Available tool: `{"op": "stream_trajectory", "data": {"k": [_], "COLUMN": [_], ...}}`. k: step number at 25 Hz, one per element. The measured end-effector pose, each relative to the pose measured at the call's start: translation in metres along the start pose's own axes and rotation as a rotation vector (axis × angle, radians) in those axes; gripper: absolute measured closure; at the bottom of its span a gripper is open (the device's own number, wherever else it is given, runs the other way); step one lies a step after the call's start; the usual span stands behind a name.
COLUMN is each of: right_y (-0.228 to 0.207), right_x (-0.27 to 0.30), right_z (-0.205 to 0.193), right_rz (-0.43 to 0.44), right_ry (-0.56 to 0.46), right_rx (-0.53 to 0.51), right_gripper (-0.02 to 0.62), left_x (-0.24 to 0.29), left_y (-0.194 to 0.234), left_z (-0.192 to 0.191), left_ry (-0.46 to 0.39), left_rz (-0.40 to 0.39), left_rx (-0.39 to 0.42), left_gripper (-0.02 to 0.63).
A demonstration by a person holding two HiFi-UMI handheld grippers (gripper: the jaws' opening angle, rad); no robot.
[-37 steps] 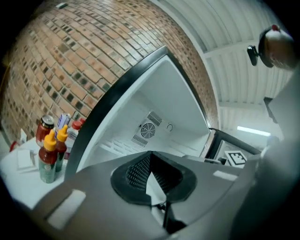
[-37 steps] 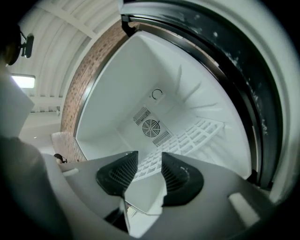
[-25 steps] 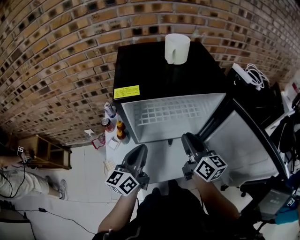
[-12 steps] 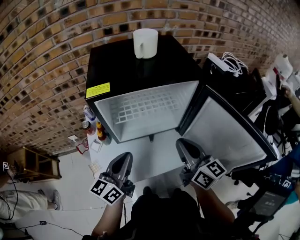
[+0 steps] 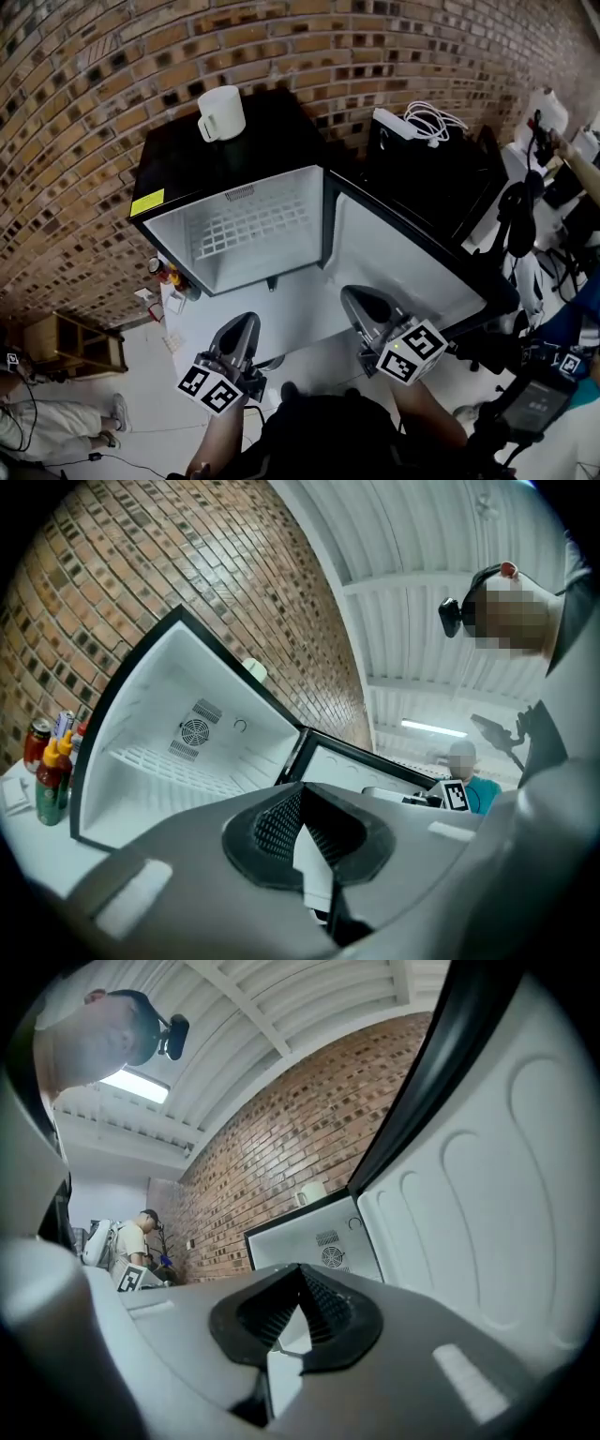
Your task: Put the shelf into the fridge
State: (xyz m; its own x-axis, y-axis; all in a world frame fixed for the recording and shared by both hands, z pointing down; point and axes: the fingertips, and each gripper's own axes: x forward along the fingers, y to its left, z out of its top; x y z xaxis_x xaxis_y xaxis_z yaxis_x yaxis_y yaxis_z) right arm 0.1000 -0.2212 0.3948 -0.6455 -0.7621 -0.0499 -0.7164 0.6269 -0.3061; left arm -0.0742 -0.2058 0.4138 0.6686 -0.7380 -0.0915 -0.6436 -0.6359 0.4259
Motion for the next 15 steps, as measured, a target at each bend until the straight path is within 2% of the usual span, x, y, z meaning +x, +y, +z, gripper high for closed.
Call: {"op": "stream_trajectory", "data": {"k": [4,15], "right_y": [-0.002,0.003], "right_x": [-0.024,-0.041], "right_z": [0.005,0.01], "right_rz": [0.026,0.059], "right_ry": [0.012,0.017], "right_rx": [-0.024,-0.053], "right_gripper": [0.588,0.589], "left_x": [0.009,0.017], "left_y": [-0.026,-0.042], "left_z": [-0.007,-0.013], "left_ry": [0.008,0.017], "left_rz": [-0.011,-0.013], "left_rx": [0.019,0.033], "left_gripper": [0.617,0.617]}}
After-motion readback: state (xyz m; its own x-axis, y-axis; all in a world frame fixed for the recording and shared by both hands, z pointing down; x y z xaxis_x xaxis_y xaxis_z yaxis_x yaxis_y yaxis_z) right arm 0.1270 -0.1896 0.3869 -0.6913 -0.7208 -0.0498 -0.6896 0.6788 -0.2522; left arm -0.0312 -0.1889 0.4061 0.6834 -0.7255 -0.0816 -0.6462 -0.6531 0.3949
